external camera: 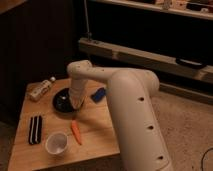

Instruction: Push the ceramic bowl across the table

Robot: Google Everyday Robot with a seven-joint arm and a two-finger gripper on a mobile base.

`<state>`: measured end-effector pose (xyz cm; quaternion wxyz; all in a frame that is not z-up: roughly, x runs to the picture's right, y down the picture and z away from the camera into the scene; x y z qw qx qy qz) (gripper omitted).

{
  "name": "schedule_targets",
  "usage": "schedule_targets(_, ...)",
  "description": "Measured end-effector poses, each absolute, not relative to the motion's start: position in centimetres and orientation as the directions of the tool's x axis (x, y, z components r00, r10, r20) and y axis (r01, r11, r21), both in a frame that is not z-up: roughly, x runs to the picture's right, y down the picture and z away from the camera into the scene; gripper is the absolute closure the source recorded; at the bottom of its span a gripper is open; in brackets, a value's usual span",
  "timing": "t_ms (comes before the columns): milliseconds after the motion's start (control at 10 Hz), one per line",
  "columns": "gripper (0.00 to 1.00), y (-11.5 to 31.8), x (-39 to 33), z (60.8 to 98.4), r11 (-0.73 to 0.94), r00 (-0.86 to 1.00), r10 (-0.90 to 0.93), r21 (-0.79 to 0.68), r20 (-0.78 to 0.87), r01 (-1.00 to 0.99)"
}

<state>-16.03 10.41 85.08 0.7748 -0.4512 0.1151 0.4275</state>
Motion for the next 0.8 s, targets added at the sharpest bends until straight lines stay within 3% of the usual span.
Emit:
schedule_targets(400,1.00,14.0,-8.2,80.4,0.158,0.513,0.508,-0.511,-0.692,-0.845)
schedule_targets(800,1.00,11.5,-7.5,79.1,0.175,0.479,0.609,-0.481,-0.633,-0.859)
